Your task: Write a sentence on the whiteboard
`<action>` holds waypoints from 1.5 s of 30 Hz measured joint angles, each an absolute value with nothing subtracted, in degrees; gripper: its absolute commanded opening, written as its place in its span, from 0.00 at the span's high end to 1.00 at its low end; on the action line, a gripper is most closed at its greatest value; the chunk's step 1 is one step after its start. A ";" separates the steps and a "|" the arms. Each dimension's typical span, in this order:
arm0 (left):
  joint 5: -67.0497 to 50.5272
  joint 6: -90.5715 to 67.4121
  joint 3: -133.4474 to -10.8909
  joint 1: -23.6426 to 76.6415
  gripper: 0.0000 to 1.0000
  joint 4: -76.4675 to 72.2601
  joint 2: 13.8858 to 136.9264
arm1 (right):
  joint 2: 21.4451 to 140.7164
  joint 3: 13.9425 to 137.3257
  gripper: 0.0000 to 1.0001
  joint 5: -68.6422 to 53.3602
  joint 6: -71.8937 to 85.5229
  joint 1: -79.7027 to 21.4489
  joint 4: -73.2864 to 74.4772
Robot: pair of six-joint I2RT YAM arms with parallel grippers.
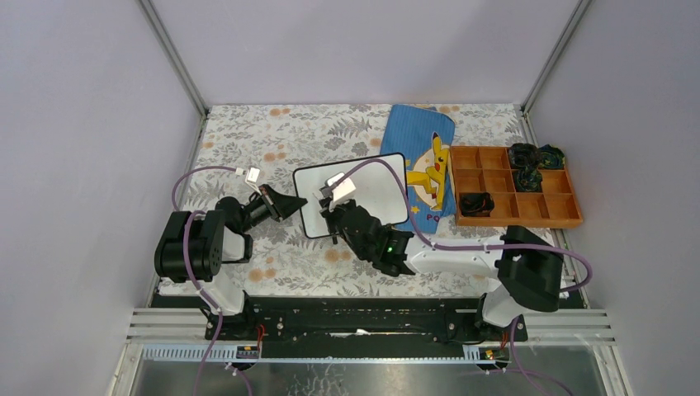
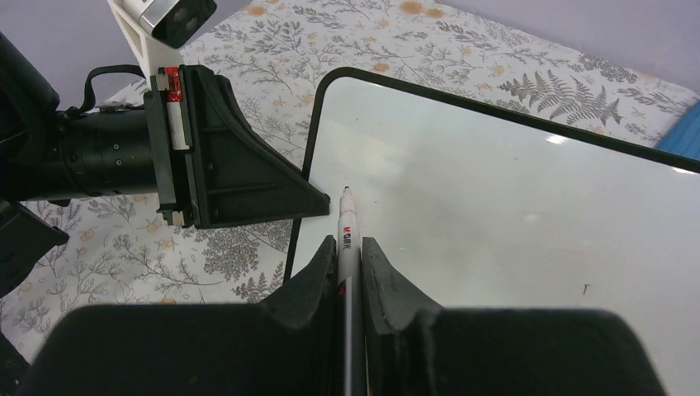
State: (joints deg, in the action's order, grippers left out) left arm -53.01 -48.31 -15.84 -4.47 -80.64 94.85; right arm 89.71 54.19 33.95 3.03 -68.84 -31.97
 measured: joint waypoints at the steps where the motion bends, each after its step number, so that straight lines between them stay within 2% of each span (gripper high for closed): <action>1: -52.99 -48.27 -15.84 -4.47 0.95 -80.62 94.83 | 90.30 54.65 1.00 34.04 2.92 -68.86 -32.18; 6: -52.99 -48.07 -15.84 -4.47 1.00 -80.51 94.74 | 92.64 57.12 1.00 35.03 2.48 -68.88 -32.58; 45: -52.66 -47.05 -16.05 -3.90 1.00 -79.33 94.19 | 99.02 62.52 1.00 36.07 4.16 -65.19 -33.28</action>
State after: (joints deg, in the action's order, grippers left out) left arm -52.66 -47.05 -16.05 -3.90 -79.33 94.19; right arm 99.02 62.52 36.07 4.16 -65.19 -33.28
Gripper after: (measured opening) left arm 0.246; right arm 0.168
